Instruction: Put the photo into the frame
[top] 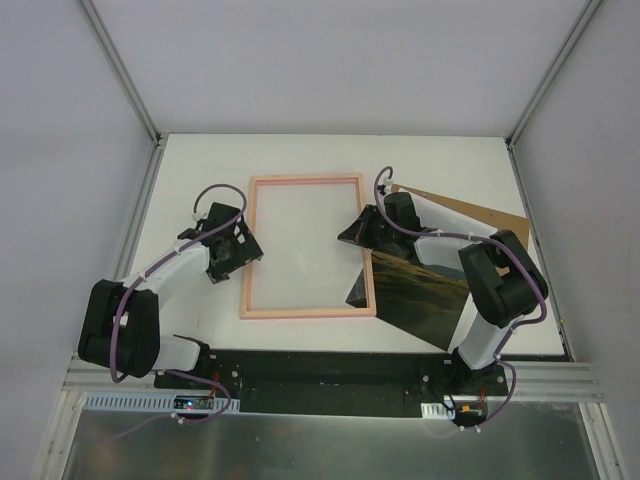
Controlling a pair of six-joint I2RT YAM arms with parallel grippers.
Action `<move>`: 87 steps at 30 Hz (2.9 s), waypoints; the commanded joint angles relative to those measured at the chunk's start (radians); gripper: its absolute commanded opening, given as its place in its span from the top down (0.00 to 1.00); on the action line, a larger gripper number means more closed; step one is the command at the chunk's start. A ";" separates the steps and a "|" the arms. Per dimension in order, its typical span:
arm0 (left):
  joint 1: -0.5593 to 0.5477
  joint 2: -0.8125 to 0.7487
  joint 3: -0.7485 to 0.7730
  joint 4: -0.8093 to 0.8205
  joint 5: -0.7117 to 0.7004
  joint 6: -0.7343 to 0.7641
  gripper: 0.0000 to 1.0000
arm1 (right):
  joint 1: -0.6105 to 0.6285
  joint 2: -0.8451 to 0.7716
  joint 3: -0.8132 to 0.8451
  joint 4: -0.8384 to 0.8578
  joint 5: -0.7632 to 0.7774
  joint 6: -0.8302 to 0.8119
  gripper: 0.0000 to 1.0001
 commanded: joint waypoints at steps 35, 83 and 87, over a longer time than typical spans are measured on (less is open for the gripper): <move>-0.005 0.168 0.047 -0.020 -0.182 -0.041 0.06 | 0.005 0.005 0.074 -0.068 -0.003 -0.060 0.72; -0.005 0.099 0.098 -0.029 -0.105 -0.015 0.04 | -0.038 -0.228 0.054 -0.548 0.315 -0.314 0.49; -0.005 0.041 0.110 -0.049 -0.078 -0.010 0.04 | 0.010 -0.283 0.010 -0.592 0.356 -0.319 0.49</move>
